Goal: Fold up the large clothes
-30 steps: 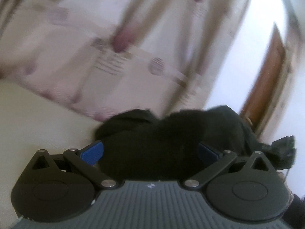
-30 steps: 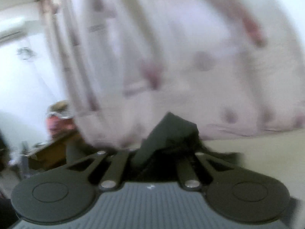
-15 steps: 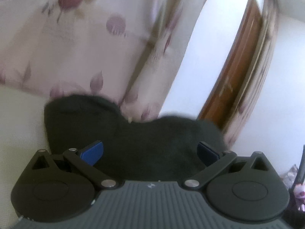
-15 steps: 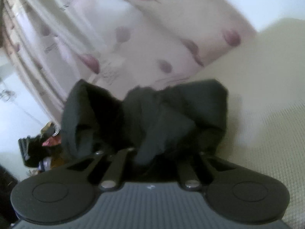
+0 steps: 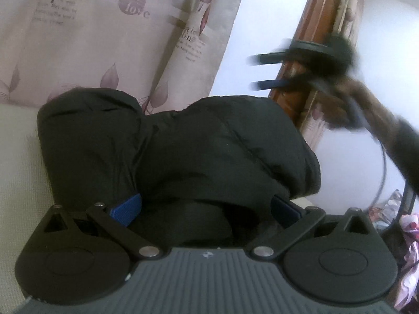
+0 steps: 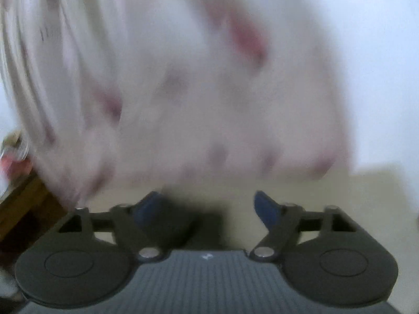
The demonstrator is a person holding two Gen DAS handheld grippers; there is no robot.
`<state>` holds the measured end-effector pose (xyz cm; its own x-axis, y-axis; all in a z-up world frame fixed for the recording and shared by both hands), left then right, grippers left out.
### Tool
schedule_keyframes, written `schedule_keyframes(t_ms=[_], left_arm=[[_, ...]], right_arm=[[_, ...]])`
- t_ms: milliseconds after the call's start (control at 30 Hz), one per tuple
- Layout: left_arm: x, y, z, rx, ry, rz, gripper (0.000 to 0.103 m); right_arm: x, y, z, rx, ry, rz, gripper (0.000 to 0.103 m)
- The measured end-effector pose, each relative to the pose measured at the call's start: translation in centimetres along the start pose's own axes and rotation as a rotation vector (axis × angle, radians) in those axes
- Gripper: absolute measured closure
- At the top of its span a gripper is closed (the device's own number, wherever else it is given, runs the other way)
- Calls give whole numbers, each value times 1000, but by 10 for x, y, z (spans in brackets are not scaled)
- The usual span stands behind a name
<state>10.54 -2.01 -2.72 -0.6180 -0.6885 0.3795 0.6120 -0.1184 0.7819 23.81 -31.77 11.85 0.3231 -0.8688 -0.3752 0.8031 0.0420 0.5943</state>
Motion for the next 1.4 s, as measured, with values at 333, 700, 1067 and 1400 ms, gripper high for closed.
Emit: schedule_keyframes(t_ms=[333, 700, 1067, 1400], left_arm=[[-18, -11, 20, 34, -62, 76, 0], [-35, -29, 61, 13, -72, 201, 0], [-36, -26, 69, 20, -29, 222, 0], [-47, -30, 67, -9, 16, 208, 0]], right_arm=[[-58, 31, -219, -516, -115, 83, 23], [-115, 23, -107, -153, -57, 313, 103], [-53, 37, -123, -241, -11, 13, 20], [-97, 38, -239, -390, -111, 260, 90]])
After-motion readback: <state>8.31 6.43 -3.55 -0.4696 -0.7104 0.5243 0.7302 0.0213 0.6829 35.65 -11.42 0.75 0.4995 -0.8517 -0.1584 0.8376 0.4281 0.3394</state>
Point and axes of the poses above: each gripper's, at about its wrist camera, not at the fingertips, and z roughly against the way its jaws point, x to its right, y to its top, the point moved 3 cm from there along -z, roughly the way its jaws point, and after that the axes turned 14 degrees about -x, right-handed, at the moved point
